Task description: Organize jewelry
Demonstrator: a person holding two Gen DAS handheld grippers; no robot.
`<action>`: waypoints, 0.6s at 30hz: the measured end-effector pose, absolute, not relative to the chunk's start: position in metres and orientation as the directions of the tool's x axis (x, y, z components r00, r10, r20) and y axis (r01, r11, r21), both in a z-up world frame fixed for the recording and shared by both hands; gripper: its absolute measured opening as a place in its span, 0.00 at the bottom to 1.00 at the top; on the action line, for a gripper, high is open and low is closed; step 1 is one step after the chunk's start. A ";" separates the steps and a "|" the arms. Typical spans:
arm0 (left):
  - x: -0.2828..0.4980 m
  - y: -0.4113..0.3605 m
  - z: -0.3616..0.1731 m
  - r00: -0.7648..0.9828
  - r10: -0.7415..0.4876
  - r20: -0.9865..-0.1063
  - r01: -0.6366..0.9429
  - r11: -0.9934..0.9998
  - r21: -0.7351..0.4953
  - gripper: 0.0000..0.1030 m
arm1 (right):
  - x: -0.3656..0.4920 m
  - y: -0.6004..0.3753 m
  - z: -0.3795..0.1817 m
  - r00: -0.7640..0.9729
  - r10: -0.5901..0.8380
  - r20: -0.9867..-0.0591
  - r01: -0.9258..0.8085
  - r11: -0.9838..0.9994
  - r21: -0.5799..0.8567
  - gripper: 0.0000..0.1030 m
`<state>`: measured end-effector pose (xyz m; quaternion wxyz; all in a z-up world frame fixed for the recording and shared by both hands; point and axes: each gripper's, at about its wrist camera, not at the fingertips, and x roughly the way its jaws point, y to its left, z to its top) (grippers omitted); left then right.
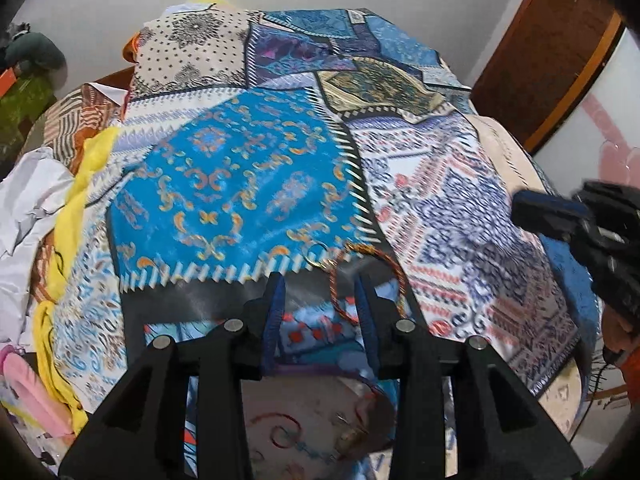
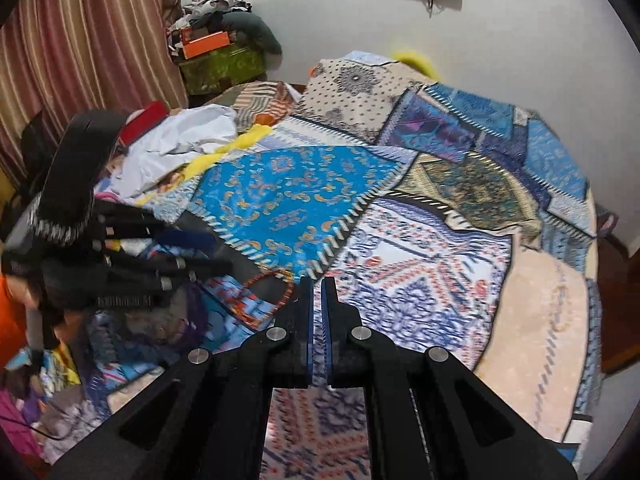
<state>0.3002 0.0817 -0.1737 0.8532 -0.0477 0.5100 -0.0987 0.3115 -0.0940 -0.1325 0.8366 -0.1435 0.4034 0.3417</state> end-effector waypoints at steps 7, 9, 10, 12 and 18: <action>0.332 0.096 -0.187 0.384 -0.230 -0.894 0.105 0.973 -0.205 0.34 | 0.319 -0.086 -0.150 0.380 0.422 -0.823 -0.693 0.720 0.049 0.06; 0.340 0.096 -0.195 0.340 -0.253 -0.906 0.109 0.967 -0.230 0.34 | 0.322 -0.085 -0.155 0.347 0.431 -0.833 -0.688 0.721 0.087 0.08; 0.346 0.096 -0.200 0.310 -0.266 -0.913 0.109 0.964 -0.244 0.34 | 0.324 -0.084 -0.157 0.328 0.441 -0.836 -0.684 0.720 0.112 0.08; 0.351 0.093 -0.206 0.280 -0.281 -0.918 0.111 0.959 -0.260 0.34 | 0.327 -0.083 -0.161 0.304 0.452 -0.839 -0.680 0.720 0.141 0.09; 0.366 0.084 -0.217 0.229 -0.322 -0.919 0.101 0.946 -0.307 0.34 | 0.335 -0.086 -0.170 0.281 0.451 -0.847 -0.665 0.728 0.167 0.11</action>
